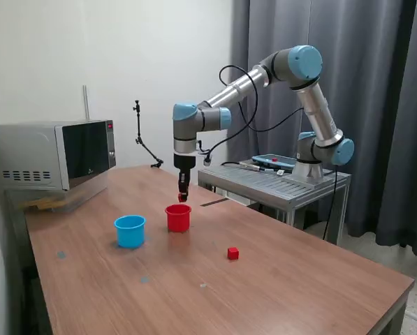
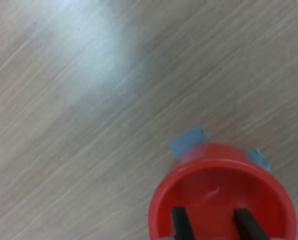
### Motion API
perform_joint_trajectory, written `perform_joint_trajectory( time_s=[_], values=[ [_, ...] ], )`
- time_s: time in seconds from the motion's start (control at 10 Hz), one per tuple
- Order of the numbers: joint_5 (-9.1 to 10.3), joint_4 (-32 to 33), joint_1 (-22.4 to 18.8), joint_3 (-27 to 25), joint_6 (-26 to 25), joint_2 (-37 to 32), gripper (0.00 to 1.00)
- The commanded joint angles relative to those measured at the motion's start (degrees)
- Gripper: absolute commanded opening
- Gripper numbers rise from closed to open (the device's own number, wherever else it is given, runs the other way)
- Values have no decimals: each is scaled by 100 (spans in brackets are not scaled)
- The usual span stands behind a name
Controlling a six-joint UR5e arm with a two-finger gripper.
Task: Place red objects in the red bin, and blue objects in the blue bin.
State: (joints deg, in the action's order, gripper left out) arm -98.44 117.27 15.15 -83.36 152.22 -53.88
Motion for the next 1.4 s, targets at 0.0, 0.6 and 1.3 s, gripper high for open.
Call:
perform_joint_trajectory(
  time_s=[0.0,0.6,1.3],
  values=[
    [1,6,-21,38,-8,-9,0],
    [9,41,-30,57,-8,44,0],
    [9,67,-223,215,-17,229,0]
  ],
)
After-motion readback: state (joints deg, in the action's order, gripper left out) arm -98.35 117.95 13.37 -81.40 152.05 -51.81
